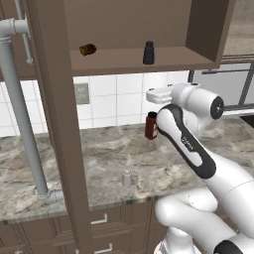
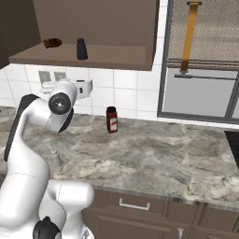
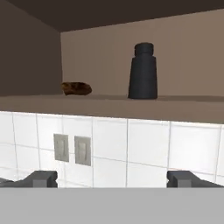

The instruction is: Pick the shaker and shaker from the counter and place them in the cabinet.

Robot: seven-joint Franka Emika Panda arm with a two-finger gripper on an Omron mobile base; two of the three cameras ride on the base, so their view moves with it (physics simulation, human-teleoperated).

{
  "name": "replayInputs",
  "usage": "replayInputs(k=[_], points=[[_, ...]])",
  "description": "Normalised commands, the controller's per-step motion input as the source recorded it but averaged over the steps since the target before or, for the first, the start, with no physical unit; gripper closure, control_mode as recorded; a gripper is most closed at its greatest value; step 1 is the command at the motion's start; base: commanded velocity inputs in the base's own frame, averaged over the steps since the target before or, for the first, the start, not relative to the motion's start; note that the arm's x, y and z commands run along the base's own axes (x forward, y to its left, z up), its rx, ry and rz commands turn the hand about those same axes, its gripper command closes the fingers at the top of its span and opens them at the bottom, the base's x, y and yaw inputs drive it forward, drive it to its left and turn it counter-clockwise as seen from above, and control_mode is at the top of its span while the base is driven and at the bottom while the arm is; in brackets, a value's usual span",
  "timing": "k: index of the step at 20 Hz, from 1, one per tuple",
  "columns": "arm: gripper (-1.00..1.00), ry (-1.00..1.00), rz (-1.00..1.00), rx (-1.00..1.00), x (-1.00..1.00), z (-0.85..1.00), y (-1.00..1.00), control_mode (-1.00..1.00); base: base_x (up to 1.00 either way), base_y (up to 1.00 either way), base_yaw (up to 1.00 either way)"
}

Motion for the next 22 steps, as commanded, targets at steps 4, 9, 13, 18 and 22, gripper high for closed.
replayInputs(k=[4, 9, 13, 18, 22], points=[[-1.00, 0.20, 0.07, 0.06, -0.05, -0.52, 0.00, -1.00, 0.00, 0.00, 0.00], [-1.00, 0.23, 0.10, 0.10, 0.00, -0.53, 0.00, -1.00, 0.00, 0.00, 0.00], [-1.00, 0.20, 0.08, 0.06, -0.03, -0.53, 0.00, -1.00, 0.00, 0.00, 0.00], [-1.00, 0.17, 0.05, 0.00, -0.21, -0.56, 0.02, -1.00, 0.00, 0.00, 0.00], [-1.00, 0.14, 0.03, 0.00, -0.36, -0.47, 0.06, -1.00, 0.00, 0.00, 0.00]])
